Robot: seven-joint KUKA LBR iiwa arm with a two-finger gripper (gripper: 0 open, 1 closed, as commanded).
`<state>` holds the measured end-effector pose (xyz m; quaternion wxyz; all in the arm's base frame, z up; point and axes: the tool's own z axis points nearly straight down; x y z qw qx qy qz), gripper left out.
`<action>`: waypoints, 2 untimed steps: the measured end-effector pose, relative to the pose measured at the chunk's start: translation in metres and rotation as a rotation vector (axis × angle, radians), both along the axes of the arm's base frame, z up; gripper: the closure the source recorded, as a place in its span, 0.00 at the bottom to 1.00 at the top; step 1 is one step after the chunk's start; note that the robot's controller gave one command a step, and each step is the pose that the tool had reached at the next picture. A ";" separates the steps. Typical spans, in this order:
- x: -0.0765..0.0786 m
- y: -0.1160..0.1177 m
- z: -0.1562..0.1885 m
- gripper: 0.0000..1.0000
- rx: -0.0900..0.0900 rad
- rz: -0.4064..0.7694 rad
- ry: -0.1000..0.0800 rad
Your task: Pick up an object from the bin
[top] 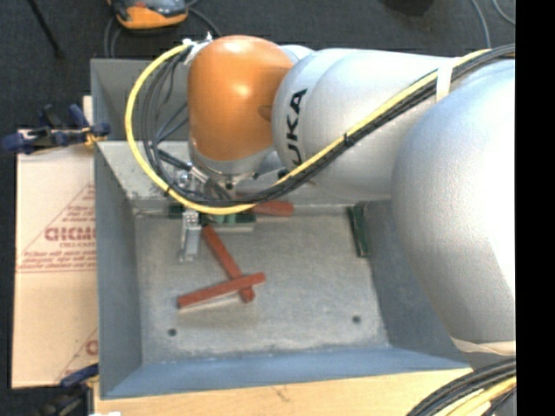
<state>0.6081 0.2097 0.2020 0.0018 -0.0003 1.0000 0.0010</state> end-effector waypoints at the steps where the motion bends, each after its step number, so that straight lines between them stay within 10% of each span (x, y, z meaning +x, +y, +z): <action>1: -0.016 -0.020 -0.040 0.00 0.003 0.003 -0.007; 2: -0.019 -0.033 -0.101 0.00 0.000 -0.037 -0.003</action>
Offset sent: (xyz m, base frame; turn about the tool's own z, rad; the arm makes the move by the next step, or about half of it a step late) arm -0.0202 -0.0357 -0.1320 0.0640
